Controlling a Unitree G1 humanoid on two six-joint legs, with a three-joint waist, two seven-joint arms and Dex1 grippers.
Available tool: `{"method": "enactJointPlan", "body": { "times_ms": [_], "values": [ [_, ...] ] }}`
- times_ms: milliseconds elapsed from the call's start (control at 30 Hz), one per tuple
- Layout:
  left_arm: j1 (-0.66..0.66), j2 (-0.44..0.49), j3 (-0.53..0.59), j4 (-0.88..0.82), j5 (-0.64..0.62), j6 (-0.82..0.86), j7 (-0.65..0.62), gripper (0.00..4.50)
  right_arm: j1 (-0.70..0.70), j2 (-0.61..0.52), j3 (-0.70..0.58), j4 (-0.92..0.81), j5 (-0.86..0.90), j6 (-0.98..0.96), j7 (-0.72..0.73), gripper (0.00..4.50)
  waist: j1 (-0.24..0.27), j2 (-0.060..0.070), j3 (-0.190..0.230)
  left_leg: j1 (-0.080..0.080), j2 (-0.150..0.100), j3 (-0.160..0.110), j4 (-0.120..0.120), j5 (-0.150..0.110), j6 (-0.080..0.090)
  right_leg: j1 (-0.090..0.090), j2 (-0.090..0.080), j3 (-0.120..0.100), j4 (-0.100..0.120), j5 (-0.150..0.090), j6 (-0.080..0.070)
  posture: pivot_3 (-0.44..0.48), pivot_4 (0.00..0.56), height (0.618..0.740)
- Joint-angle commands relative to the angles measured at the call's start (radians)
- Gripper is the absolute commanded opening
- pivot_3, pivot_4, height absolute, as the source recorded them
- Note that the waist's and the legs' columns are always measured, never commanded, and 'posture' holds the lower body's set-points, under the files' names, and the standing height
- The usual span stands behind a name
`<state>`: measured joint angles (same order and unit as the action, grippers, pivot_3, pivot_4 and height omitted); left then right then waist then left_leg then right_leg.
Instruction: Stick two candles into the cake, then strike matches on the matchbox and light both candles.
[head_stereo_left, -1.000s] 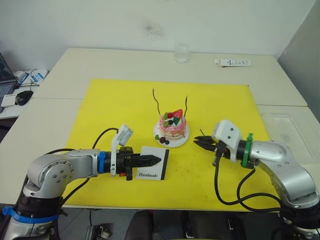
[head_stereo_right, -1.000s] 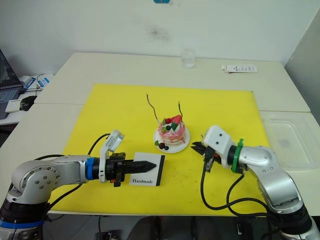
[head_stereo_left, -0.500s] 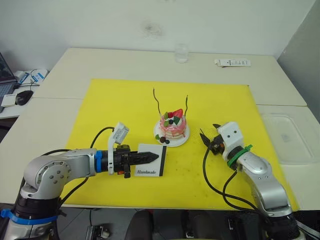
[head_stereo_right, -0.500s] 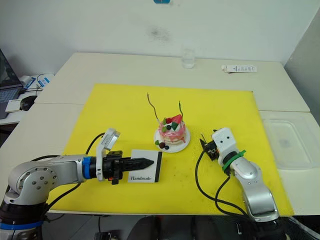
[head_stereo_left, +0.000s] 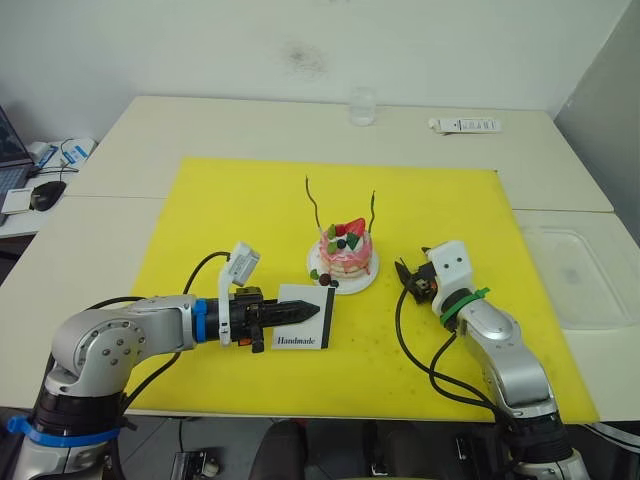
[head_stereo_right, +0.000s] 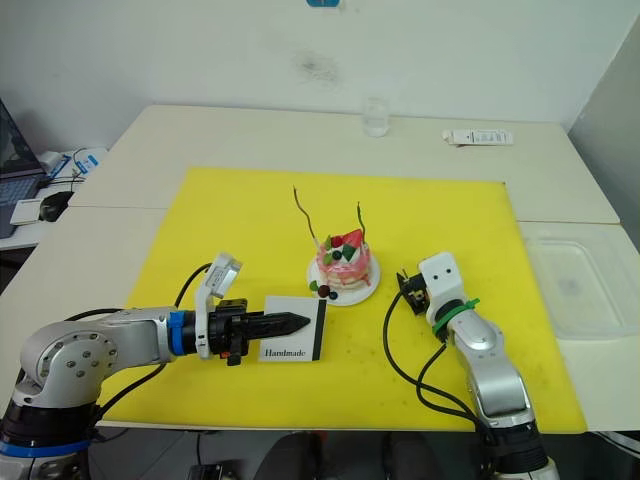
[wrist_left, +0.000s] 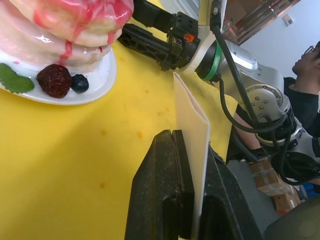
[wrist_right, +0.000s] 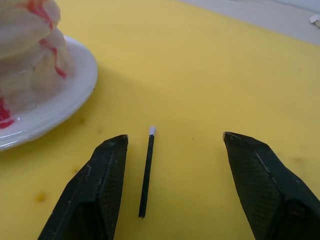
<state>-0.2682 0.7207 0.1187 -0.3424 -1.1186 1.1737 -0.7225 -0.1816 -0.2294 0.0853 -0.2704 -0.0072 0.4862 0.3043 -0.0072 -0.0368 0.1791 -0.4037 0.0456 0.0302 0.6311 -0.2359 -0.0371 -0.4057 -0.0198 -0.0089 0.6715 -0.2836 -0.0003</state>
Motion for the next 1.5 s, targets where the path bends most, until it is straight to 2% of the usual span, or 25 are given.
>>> {"method": "enactJointPlan", "body": {
  "times_ms": [33,433,533,767,800,1100,1267,1400,1500],
  "values": [
    [-0.009,-0.001,0.018,-0.013,-0.014,-0.001,0.002,0.00,-0.022,0.016,-0.001,-0.022,0.014,0.032,-0.013,3.16,0.000,0.000,0.000,0.001,0.000,0.000,0.000,0.000,0.000,0.000,0.000,0.000,0.002,0.000,0.000,0.000,0.150,0.740],
    [-0.003,-0.008,0.013,-0.017,-0.015,-0.002,0.012,0.00,-0.044,0.057,0.002,-0.005,0.011,0.078,-0.039,3.16,-0.003,0.000,0.000,0.004,0.000,-0.001,0.001,0.004,-0.005,0.000,0.001,0.000,0.009,-0.002,0.003,0.000,0.150,0.740],
    [-0.002,-0.009,0.013,-0.017,-0.014,-0.001,0.012,0.00,-0.050,0.065,0.003,0.001,0.009,0.087,-0.043,2.59,-0.003,0.000,0.000,0.004,0.001,-0.001,0.001,0.004,-0.005,0.000,0.001,0.000,0.009,-0.002,0.002,0.000,0.150,0.740],
    [0.012,-0.004,0.012,-0.020,-0.005,-0.006,0.011,0.00,-0.060,0.088,0.002,0.000,0.001,0.143,-0.076,0.10,-0.005,0.000,0.000,0.004,0.000,-0.001,0.001,0.004,-0.005,0.000,0.001,0.000,0.009,-0.002,0.002,0.000,0.150,0.740],
    [0.014,-0.003,0.012,-0.021,-0.004,-0.006,0.011,0.00,-0.060,0.087,0.005,-0.003,0.001,0.150,-0.077,0.02,-0.006,0.000,0.000,0.004,0.000,-0.001,0.001,0.004,-0.005,0.000,0.001,0.000,0.009,-0.002,0.002,0.000,0.150,0.740],
    [0.023,-0.004,0.017,-0.017,0.003,-0.010,0.019,0.00,-0.057,0.118,-0.011,-0.080,0.037,0.218,-0.093,0.02,-0.007,-0.001,-0.001,0.004,0.001,-0.001,0.001,0.004,-0.005,0.000,0.001,0.000,0.009,-0.001,0.002,0.000,0.150,0.740],
    [0.000,-0.028,0.038,0.012,-0.022,0.001,0.053,0.00,-0.048,0.075,-0.012,-0.200,0.083,0.274,-0.040,0.02,-0.008,-0.001,-0.001,0.004,0.000,-0.001,0.001,0.003,-0.005,0.000,0.001,0.000,0.009,-0.001,0.001,0.000,0.150,0.740],
    [-0.037,-0.055,0.043,0.045,-0.062,0.028,0.073,0.00,-0.020,-0.032,-0.008,-0.338,0.140,0.312,0.057,0.02,-0.006,-0.001,-0.001,0.004,0.000,-0.002,0.001,0.004,-0.005,0.000,0.001,-0.001,0.009,-0.002,0.002,0.000,0.150,0.740],
    [-0.069,-0.072,0.032,0.065,-0.075,0.048,0.081,0.00,-0.004,-0.155,0.008,-0.459,0.218,0.329,0.189,0.02,-0.007,-0.001,-0.001,0.004,0.000,-0.002,0.002,0.003,-0.005,0.000,0.001,0.000,0.009,-0.002,0.003,0.000,0.150,0.740]
  ]
}}
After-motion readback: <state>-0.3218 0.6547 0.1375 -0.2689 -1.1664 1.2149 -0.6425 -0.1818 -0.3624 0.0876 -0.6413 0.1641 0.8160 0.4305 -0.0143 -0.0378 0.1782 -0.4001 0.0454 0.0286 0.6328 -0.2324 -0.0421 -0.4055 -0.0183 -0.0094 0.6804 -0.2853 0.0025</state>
